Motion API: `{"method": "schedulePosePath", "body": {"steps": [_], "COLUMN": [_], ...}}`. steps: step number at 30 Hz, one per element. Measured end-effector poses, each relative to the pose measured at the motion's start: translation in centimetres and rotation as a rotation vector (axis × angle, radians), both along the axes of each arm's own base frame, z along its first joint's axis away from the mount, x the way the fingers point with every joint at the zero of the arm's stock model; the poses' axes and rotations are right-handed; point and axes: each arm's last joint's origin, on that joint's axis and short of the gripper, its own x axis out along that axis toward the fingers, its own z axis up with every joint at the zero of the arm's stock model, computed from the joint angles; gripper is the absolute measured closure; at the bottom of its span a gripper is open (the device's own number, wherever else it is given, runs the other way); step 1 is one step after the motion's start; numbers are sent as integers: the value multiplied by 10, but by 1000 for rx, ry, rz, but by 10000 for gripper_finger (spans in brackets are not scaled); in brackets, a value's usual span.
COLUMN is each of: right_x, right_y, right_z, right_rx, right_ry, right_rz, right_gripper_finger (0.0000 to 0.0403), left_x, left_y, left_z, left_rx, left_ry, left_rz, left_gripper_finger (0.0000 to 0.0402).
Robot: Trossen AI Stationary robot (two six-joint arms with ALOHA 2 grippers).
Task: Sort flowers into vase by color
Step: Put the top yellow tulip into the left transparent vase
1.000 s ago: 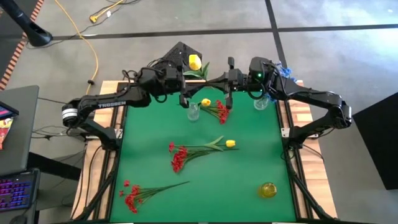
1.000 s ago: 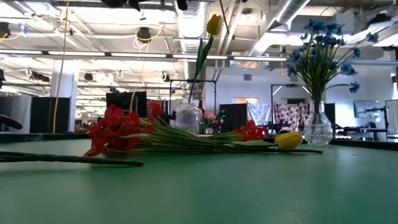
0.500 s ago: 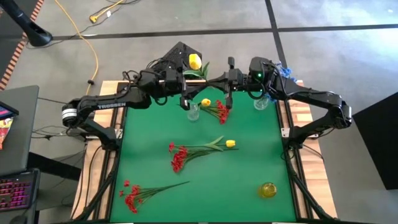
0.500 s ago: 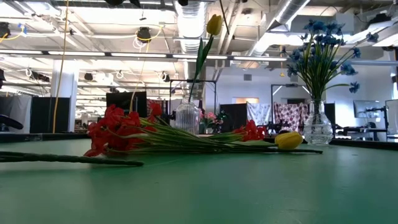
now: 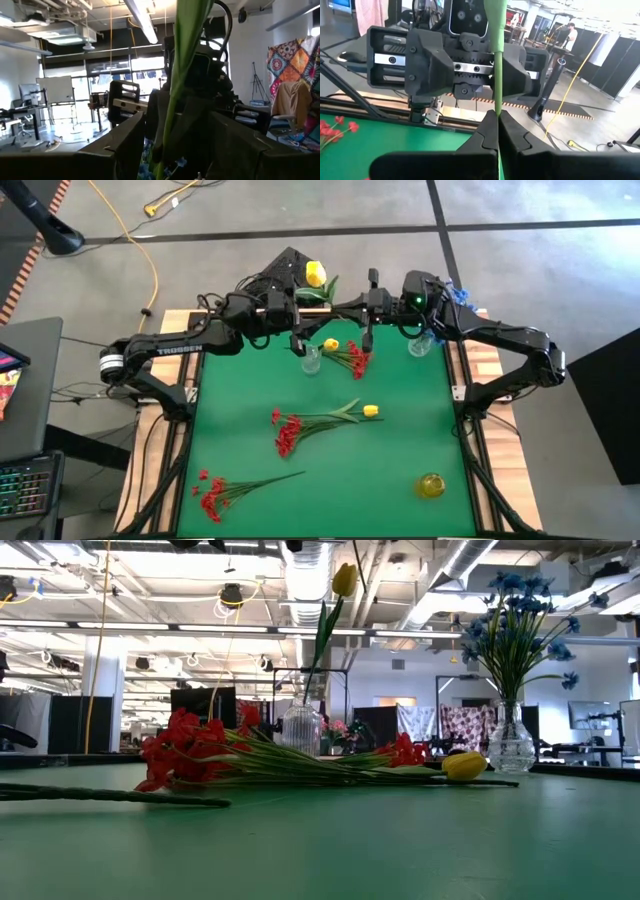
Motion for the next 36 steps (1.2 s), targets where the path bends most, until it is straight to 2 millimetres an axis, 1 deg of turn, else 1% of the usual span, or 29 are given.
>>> {"method": "schedulePosePath", "body": {"steps": [15,18,21,24,30,33,36], "right_x": [0,0,-1,-1,-1,-1,-1], "right_y": [0,-1,-2,-2,-2,-2,-2], "right_z": [4,3,3,2,2,1,1], "right_rx": [-12,-13,-9,15,10,-4,-4], "right_ry": [-35,-34,-27,-24,-21,-7,-6], "right_rz": [0,-2,-7,-7,-7,-6,-7], "right_gripper_finger": [381,381,381,381,381,381,381], "left_x": [0,9,26,33,29,22,18], "left_y": [-2,1,4,5,4,2,2], "left_z": [3,3,2,3,7,16,20], "left_rx": [0,-22,-42,-48,-36,-9,4], "left_ry": [-45,-42,-8,49,69,47,36], "left_rz": [17,14,-10,-18,-14,17,54], "left_gripper_finger": [194,194,194,194,194,194,194]}}
